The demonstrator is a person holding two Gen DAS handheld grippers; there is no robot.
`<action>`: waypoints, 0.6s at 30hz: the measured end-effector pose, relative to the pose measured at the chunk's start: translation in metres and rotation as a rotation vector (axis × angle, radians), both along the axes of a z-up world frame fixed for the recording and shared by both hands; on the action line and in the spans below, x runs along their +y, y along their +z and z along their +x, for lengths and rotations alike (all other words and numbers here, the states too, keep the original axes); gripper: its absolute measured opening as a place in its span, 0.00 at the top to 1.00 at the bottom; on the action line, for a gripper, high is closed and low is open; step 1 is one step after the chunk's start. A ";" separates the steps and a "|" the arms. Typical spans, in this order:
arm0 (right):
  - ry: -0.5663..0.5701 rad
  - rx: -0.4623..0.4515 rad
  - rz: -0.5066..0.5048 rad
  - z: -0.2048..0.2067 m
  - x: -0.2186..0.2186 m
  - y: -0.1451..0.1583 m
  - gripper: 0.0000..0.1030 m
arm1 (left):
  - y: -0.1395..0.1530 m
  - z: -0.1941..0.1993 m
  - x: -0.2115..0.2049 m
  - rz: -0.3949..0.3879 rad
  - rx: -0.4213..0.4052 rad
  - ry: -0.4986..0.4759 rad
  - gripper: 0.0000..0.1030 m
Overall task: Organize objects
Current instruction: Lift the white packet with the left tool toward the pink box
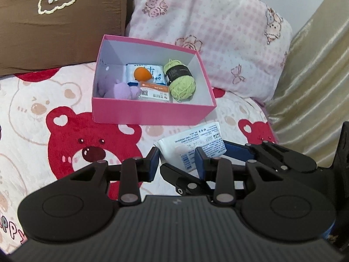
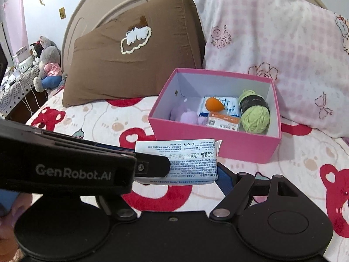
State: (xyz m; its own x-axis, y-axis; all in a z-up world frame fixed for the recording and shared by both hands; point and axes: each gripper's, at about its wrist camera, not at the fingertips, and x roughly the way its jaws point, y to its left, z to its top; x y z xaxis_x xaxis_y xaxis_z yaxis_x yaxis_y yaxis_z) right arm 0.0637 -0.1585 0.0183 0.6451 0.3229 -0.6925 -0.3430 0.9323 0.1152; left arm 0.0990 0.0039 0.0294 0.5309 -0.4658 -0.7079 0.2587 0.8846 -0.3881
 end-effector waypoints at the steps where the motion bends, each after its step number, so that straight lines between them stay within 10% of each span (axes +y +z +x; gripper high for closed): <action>1: 0.003 -0.004 -0.003 0.001 0.001 0.001 0.21 | 0.001 0.001 0.000 0.001 -0.004 0.002 0.68; 18: 0.043 -0.093 0.003 0.042 -0.002 0.030 0.20 | 0.027 0.042 0.002 -0.029 -0.077 0.018 0.67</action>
